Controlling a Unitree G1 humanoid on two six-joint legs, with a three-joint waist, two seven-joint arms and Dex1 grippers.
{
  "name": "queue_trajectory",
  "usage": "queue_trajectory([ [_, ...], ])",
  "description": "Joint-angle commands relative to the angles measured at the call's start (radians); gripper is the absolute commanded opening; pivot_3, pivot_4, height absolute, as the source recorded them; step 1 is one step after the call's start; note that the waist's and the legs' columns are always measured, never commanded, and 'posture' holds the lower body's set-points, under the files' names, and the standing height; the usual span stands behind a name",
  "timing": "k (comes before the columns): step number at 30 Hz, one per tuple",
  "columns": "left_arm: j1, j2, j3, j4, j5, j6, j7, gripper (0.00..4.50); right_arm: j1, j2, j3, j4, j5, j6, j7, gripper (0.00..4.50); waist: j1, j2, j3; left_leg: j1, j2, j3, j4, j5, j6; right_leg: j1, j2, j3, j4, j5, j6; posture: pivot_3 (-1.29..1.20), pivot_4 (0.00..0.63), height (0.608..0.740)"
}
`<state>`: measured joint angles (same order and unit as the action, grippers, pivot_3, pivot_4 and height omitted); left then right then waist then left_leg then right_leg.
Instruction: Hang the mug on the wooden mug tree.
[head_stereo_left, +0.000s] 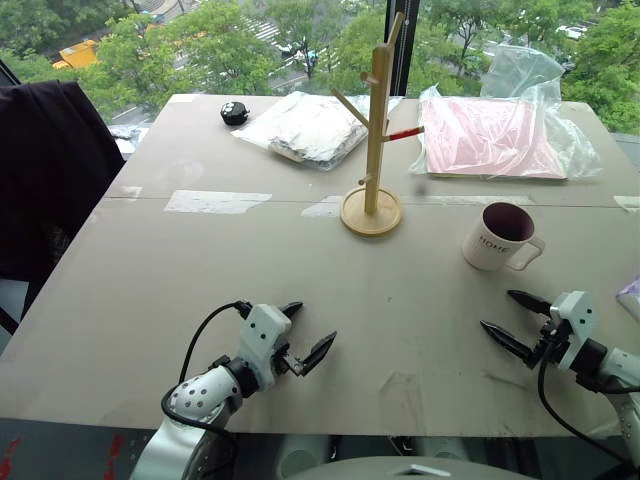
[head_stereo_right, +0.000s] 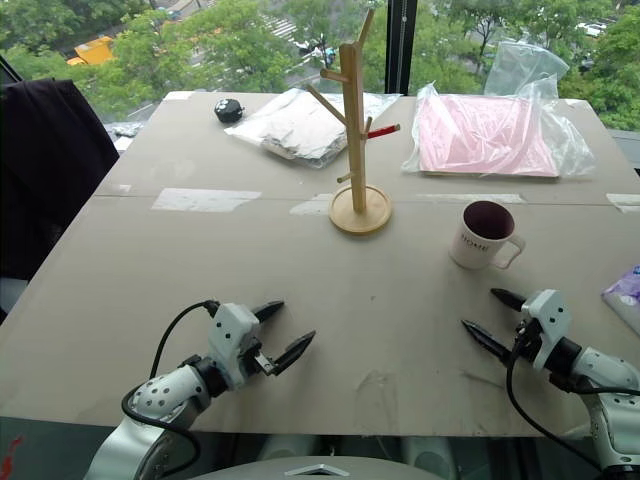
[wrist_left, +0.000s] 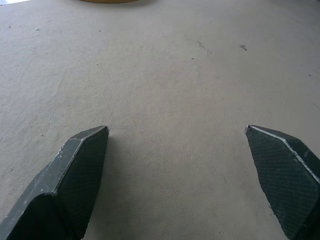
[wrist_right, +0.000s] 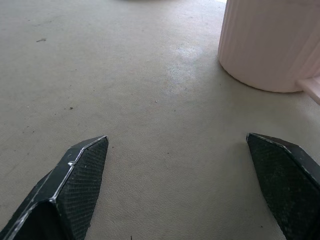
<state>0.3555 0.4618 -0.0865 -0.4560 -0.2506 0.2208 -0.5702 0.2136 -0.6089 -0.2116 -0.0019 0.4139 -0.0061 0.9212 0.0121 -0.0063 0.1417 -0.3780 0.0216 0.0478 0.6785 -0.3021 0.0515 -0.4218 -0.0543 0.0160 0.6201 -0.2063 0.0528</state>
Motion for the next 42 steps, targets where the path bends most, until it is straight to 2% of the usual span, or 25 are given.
queue_trajectory([
  [1, 0.007, 0.013, -0.015, 0.035, -0.015, 0.008, -0.045, 4.5, 0.016, 0.008, -0.024, -0.04, 0.012, -0.003, -0.011, 4.47, 0.0, 0.0, 0.0, 0.0, 0.0, 0.0, 0.0, 0.0, 0.0, 0.0, 0.0, 0.0, 0.0, 0.0, 0.0, 0.0, 0.15, 0.74],
  [18, -0.047, 0.02, -0.019, 0.031, -0.033, -0.038, -0.12, 4.5, 0.026, 0.035, -0.037, -0.072, 0.0, 0.027, -0.084, 4.47, 0.002, -0.001, 0.001, -0.001, 0.0, 0.0, 0.001, 0.0, 0.0, 0.0, 0.0, 0.0, 0.0, 0.0, 0.0, 0.0, 0.15, 0.74],
  [28, -0.23, 0.042, -0.076, -0.048, -0.042, 0.054, -0.162, 4.5, 0.029, 0.097, -0.116, -0.132, 0.027, 0.104, -0.25, 4.47, 0.0, -0.002, 0.002, -0.002, 0.0, -0.001, 0.001, 0.0, 0.0, 0.0, 0.001, 0.0, 0.001, 0.0, 0.0, 0.0, 0.15, 0.74],
  [35, -0.379, 0.038, -0.125, -0.106, -0.053, 0.14, -0.174, 4.5, -0.039, 0.138, -0.151, -0.156, 0.066, 0.154, -0.339, 4.47, 0.0, -0.003, 0.004, -0.002, 0.0, -0.001, 0.001, 0.0, 0.0, -0.001, 0.002, 0.0, 0.002, 0.0, 0.0, 0.0, 0.15, 0.74],
  [42, -0.414, 0.042, -0.138, -0.17, -0.062, 0.199, -0.152, 4.5, -0.13, 0.143, -0.135, -0.08, -0.001, 0.12, -0.38, 4.47, -0.001, -0.003, 0.004, -0.002, -0.001, -0.001, 0.004, 0.0, 0.0, 0.0, 0.003, 0.001, 0.004, 0.0, 0.0, 0.0, 0.15, 0.74],
])
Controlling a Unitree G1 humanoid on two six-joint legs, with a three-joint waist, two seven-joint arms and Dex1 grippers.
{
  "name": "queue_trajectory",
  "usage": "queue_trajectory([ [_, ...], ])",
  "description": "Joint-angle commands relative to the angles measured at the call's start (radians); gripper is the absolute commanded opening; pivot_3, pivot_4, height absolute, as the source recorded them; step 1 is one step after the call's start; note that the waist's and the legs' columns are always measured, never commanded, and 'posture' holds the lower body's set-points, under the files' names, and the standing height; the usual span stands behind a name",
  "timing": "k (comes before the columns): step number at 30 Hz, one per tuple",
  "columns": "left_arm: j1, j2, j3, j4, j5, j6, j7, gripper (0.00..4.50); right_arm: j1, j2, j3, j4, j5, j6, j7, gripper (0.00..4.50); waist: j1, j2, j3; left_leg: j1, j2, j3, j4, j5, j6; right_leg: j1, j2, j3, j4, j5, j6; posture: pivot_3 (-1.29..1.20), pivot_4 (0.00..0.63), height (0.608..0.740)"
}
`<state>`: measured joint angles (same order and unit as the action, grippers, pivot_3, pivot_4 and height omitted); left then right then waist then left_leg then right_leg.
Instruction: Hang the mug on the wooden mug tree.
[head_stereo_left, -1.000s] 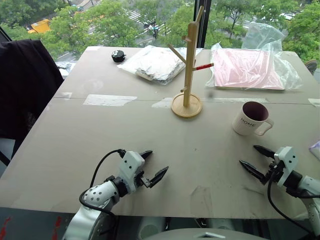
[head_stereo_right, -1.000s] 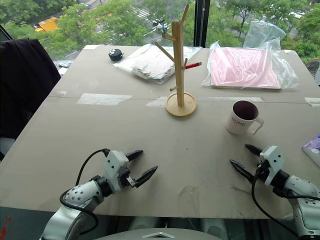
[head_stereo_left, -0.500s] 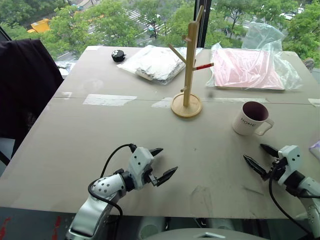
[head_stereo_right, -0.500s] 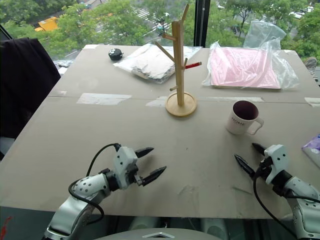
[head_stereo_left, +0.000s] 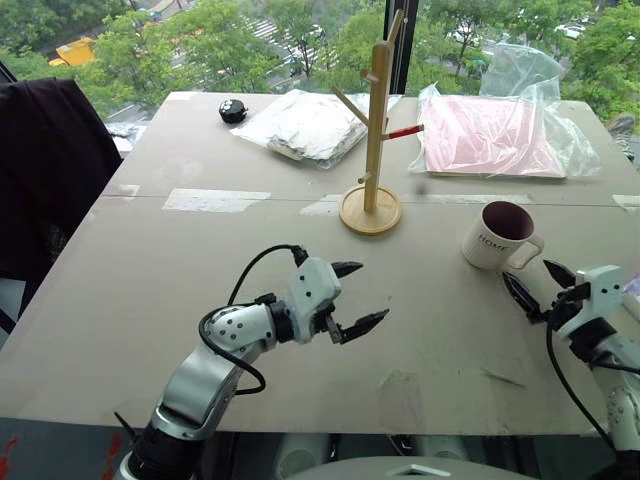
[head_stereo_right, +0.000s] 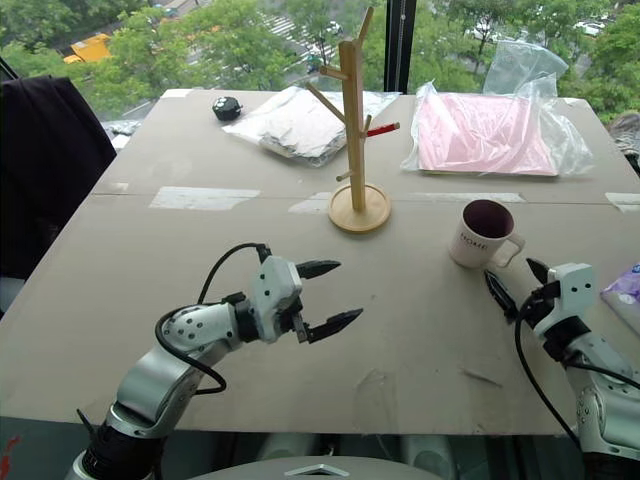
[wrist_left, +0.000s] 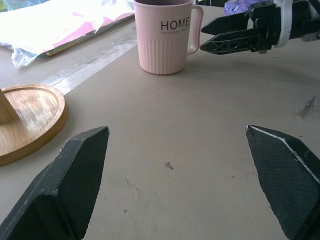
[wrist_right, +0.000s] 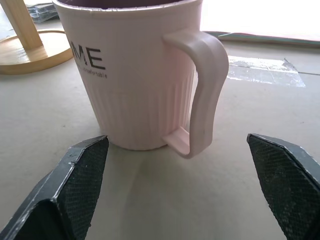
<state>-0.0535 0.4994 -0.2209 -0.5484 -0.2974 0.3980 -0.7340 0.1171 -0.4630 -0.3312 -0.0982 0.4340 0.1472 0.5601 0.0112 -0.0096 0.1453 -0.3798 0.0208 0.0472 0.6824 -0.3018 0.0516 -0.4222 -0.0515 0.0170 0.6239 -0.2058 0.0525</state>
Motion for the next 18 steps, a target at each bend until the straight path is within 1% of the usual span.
queue_trajectory([
  [1, -0.007, 0.005, -0.002, -0.089, -0.018, 0.031, 0.015, 4.5, -0.046, -0.003, -0.016, 0.026, -0.025, -0.036, -0.021, 4.47, 0.0, 0.0, 0.0, 0.0, 0.0, 0.0, 0.0, 0.0, 0.0, 0.0, 0.0, 0.0, 0.0, 0.0, 0.0, 0.0, 0.15, 0.74],
  [11, -0.041, 0.011, 0.006, -0.155, -0.069, 0.11, 0.017, 4.5, -0.099, 0.003, 0.003, 0.101, -0.055, -0.07, -0.007, 4.47, -0.001, 0.0, 0.0, 0.0, 0.0, 0.0, 0.0, 0.0, 0.0, 0.0, 0.001, 0.001, 0.0, 0.0, 0.0, 0.0, 0.15, 0.74],
  [18, -0.046, 0.024, 0.011, -0.142, -0.081, 0.101, 0.008, 4.5, -0.133, 0.008, 0.014, 0.145, -0.078, -0.105, 0.008, 4.47, -0.003, 0.0, 0.0, 0.001, 0.0, 0.0, 0.001, 0.0, 0.0, 0.0, 0.001, 0.001, 0.001, 0.0, 0.0, 0.0, 0.15, 0.74],
])
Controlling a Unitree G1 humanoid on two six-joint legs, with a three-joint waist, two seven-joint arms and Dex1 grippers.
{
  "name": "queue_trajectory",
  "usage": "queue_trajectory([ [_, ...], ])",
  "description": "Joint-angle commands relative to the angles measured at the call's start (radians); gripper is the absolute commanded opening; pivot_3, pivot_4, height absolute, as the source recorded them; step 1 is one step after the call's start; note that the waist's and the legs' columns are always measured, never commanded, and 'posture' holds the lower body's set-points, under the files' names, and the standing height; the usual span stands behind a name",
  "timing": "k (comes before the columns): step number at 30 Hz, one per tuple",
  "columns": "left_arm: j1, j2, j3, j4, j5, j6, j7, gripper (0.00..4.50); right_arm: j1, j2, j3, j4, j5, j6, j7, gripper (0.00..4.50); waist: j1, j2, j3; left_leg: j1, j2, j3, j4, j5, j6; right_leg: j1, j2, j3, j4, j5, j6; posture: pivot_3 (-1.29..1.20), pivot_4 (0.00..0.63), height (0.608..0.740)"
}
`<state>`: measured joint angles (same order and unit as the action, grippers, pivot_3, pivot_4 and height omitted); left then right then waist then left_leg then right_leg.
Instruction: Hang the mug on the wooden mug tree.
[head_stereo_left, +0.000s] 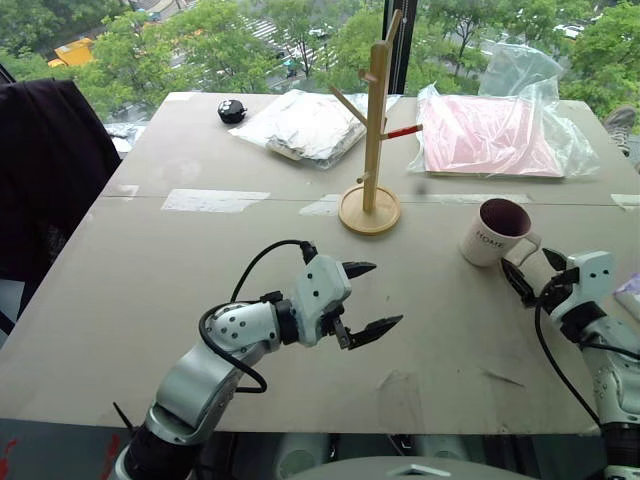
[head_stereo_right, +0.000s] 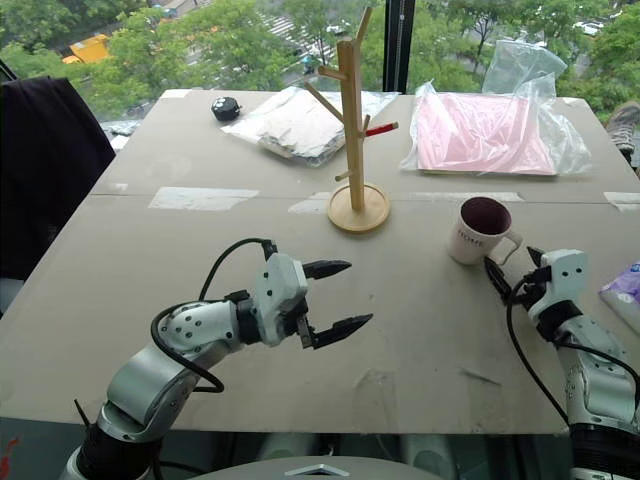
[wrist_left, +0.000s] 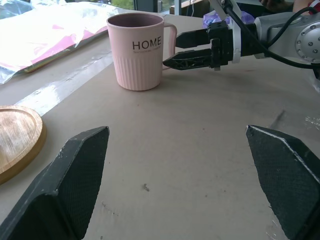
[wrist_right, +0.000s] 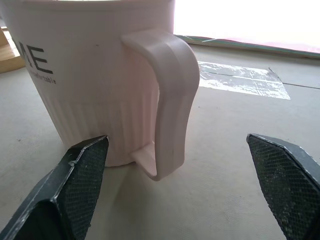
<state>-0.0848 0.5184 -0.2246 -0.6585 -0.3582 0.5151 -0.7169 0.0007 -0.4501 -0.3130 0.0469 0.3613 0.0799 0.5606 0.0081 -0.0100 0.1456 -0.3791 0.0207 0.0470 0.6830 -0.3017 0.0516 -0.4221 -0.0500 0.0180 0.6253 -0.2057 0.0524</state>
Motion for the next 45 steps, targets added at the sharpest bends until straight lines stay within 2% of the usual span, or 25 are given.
queue_trajectory([
  [1, -0.016, 0.007, 0.014, -0.026, -0.019, -0.021, -0.015, 4.5, -0.025, -0.004, -0.003, 0.01, -0.007, -0.043, 0.011, 4.47, 0.0, 0.0, 0.0, 0.0, 0.0, 0.0, 0.0, 0.0, 0.0, 0.0, 0.0, 0.0, 0.0, 0.0, 0.0, 0.0, 0.15, 0.74],
  [2, -0.018, 0.01, 0.013, -0.022, -0.019, -0.026, -0.02, 4.5, -0.032, -0.004, -0.001, 0.021, -0.008, -0.049, 0.013, 4.47, 0.0, 0.0, 0.0, 0.0, 0.0, 0.0, 0.0, 0.0, 0.0, 0.0, 0.0, 0.0, 0.0, 0.0, 0.0, 0.0, 0.15, 0.74],
  [5, -0.025, 0.016, 0.016, -0.01, -0.014, -0.037, -0.032, 4.5, -0.052, -0.003, 0.003, 0.051, -0.012, -0.064, 0.022, 3.77, 0.0, 0.0, 0.0, 0.0, 0.0, 0.001, 0.0, 0.0, 0.0, 0.0, 0.0, 0.001, 0.0, 0.0, 0.0, 0.0, 0.15, 0.74],
  [8, -0.026, 0.015, 0.016, -0.005, -0.009, -0.044, -0.032, 4.5, -0.063, -0.004, 0.012, 0.08, -0.017, -0.078, 0.038, 2.31, 0.0, 0.0, 0.0, 0.0, 0.0, 0.0, 0.0, 0.0, 0.0, 0.0, 0.0, 0.001, 0.0, 0.0, 0.0, 0.0, 0.15, 0.74],
  [9, -0.024, 0.014, 0.013, -0.005, -0.007, -0.047, -0.031, 4.5, -0.066, -0.004, 0.015, 0.09, -0.019, -0.084, 0.041, 1.69, 0.0, 0.0, 0.0, 0.0, 0.0, 0.0, 0.0, 0.0, 0.0, 0.0, 0.0, 0.0, 0.0, 0.0, 0.0, 0.0, 0.15, 0.74],
  [10, -0.021, 0.013, 0.01, -0.006, -0.004, -0.049, -0.029, 4.5, -0.071, -0.003, 0.017, 0.101, -0.022, -0.091, 0.042, 1.38, 0.0, 0.0, 0.0, 0.0, 0.0, 0.0, 0.0, 0.0, 0.0, 0.0, 0.0, 0.0, 0.0, 0.0, 0.0, 0.0, 0.15, 0.74],
  [13, -0.014, 0.014, 0.009, -0.007, 0.0, -0.053, -0.025, 4.5, -0.088, -0.003, 0.024, 0.128, -0.027, -0.102, 0.049, 0.03, 0.0, 0.0, 0.0, 0.0, 0.0, 0.001, 0.0, 0.0, 0.0, 0.0, 0.0, 0.001, 0.0, 0.0, 0.0, 0.0, 0.15, 0.74],
  [20, 0.027, -0.011, 0.027, 0.006, 0.003, -0.093, 0.007, 4.5, -0.143, -0.024, 0.042, 0.143, -0.03, -0.097, 0.086, 0.03, -0.002, 0.0, 0.0, 0.0, 0.0, 0.001, 0.001, 0.0, 0.0, 0.0, 0.0, 0.001, 0.0, 0.0, 0.0, 0.0, 0.15, 0.74],
  [24, 0.076, -0.119, 0.071, 0.022, -0.045, -0.13, 0.075, 4.5, -0.217, -0.086, 0.108, 0.1, -0.055, -0.067, 0.164, 0.03, -0.012, 0.001, 0.001, 0.0, 0.0, 0.002, 0.001, 0.0, 0.0, 0.0, 0.0, 0.002, 0.0, 0.0, 0.0, 0.0, 0.15, 0.74],
  [27, 0.093, -0.208, 0.109, 0.045, -0.045, -0.21, 0.133, 4.5, -0.345, -0.152, 0.183, 0.095, -0.086, -0.062, 0.256, 0.03, -0.021, 0.001, 0.001, 0.0, 0.0, 0.001, 0.002, 0.0, 0.0, 0.0, 0.0, 0.002, 0.001, 0.0, 0.0, 0.0, 0.15, 0.74],
  [30, 0.078, -0.306, 0.141, 0.039, -0.011, -0.302, 0.228, 4.5, -0.579, -0.23, 0.28, 0.165, -0.153, -0.069, 0.377, 0.03, -0.026, 0.002, 0.004, 0.0, 0.0, 0.001, 0.002, 0.0, 0.0, 0.0, 0.0, 0.002, 0.001, 0.002, 0.0, 0.0, 0.15, 0.74],
  [33, 0.073, -0.359, 0.119, 0.034, 0.025, -0.348, 0.278, 4.5, -0.766, -0.253, 0.338, 0.276, -0.195, -0.119, 0.461, 0.03, -0.018, 0.001, 0.004, 0.0, -0.002, 0.0, 0.003, 0.0, 0.0, 0.0, 0.001, 0.001, 0.001, 0.002, -0.001, 0.0, 0.15, 0.74],
  [39, 0.086, -0.432, 0.098, 0.046, 0.041, -0.412, 0.343, 4.5, -1.077, -0.219, 0.443, 0.507, -0.272, -0.239, 0.612, 0.03, -0.014, 0.001, 0.006, -0.002, 0.0, 0.0, 0.002, 0.0, 0.0, 0.0, -0.001, -0.001, -0.002, 0.004, 0.003, 0.0, 0.15, 0.74],
  [45, 0.098, -0.447, 0.086, 0.049, 0.063, -0.456, 0.367, 4.5, -1.277, -0.171, 0.492, 0.797, -0.341, -0.412, 0.69, 0.03, -0.018, 0.001, 0.007, -0.003, 0.0, 0.0, 0.001, 0.0, 0.0, -0.001, -0.004, -0.003, -0.003, 0.003, 0.002, 0.0, 0.15, 0.74],
])
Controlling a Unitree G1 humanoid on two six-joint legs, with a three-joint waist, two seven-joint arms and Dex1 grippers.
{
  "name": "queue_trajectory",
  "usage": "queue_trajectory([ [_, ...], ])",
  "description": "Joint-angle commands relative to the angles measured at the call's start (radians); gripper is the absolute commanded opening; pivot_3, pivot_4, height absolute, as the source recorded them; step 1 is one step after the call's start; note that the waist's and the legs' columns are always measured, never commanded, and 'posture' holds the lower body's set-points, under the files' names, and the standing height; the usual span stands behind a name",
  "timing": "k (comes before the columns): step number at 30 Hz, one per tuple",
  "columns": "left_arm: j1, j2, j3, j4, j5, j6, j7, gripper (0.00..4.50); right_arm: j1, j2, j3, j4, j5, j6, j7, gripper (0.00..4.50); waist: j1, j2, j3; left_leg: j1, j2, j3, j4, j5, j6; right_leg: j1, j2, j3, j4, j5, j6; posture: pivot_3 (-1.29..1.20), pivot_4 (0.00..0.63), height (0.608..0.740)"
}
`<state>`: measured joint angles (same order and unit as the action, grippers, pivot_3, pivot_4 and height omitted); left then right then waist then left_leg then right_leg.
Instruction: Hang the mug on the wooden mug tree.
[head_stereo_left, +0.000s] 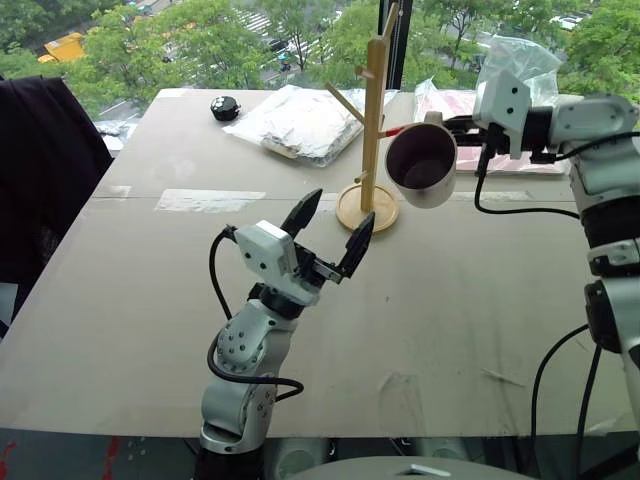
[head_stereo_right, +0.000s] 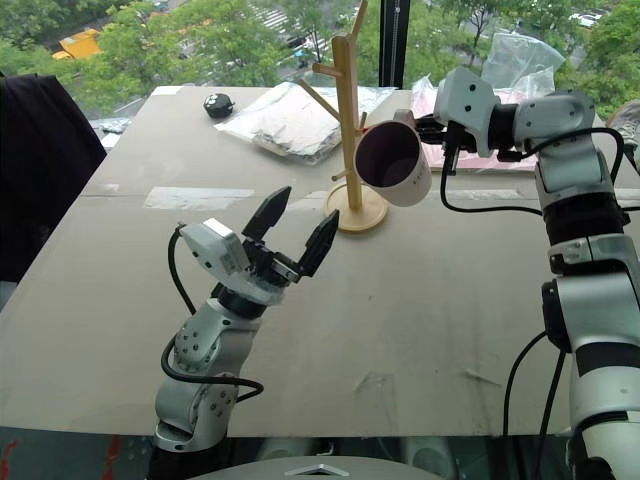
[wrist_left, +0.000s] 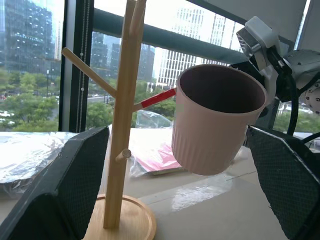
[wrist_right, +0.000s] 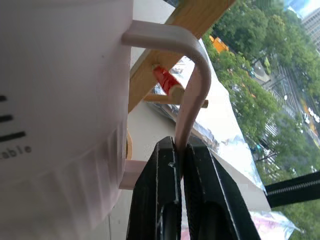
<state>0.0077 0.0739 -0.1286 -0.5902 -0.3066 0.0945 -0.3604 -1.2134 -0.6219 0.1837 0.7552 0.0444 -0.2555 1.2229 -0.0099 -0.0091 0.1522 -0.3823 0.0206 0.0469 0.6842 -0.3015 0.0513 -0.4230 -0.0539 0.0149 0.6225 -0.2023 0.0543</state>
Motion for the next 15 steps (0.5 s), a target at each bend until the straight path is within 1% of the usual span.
queue_trajectory([
  [1, 0.008, -0.003, -0.011, -0.019, 0.012, -0.041, 0.012, 4.5, -0.086, 0.009, -0.004, 0.126, -0.03, -0.093, 0.033, 0.03, 0.001, 0.0, 0.0, 0.0, 0.0, 0.0, 0.0, 0.0, 0.0, 0.0, 0.0, 0.0, 0.0, -0.001, -0.002, 0.0, 0.15, 0.74],
  [5, 0.021, -0.003, -0.023, -0.018, 0.013, -0.056, 0.012, 4.5, -0.155, 0.033, -0.006, 0.244, -0.06, -0.149, 0.043, 0.03, -0.002, 0.0, 0.0, 0.0, 0.0, 0.001, 0.0, 0.0, 0.0, 0.0, -0.001, 0.001, 0.001, -0.001, -0.003, 0.0, 0.15, 0.74],
  [11, 0.033, 0.012, -0.04, -0.013, 0.011, -0.069, 0.001, 4.5, -0.201, 0.068, -0.011, 0.318, -0.083, -0.193, 0.063, 0.03, -0.005, 0.002, 0.001, 0.0, 0.001, 0.0, 0.0, 0.001, -0.002, 0.0, -0.001, 0.0, 0.002, -0.001, -0.003, 0.0, 0.15, 0.74],
  [15, 0.034, 0.022, -0.055, -0.009, 0.01, -0.079, -0.008, 4.5, -0.226, 0.1, -0.012, 0.361, -0.101, -0.2, 0.043, 0.03, -0.006, 0.002, 0.002, 0.001, 0.001, 0.0, 0.0, 0.001, -0.002, 0.0, -0.002, 0.0, 0.002, -0.001, -0.003, 0.0, 0.15, 0.74],
])
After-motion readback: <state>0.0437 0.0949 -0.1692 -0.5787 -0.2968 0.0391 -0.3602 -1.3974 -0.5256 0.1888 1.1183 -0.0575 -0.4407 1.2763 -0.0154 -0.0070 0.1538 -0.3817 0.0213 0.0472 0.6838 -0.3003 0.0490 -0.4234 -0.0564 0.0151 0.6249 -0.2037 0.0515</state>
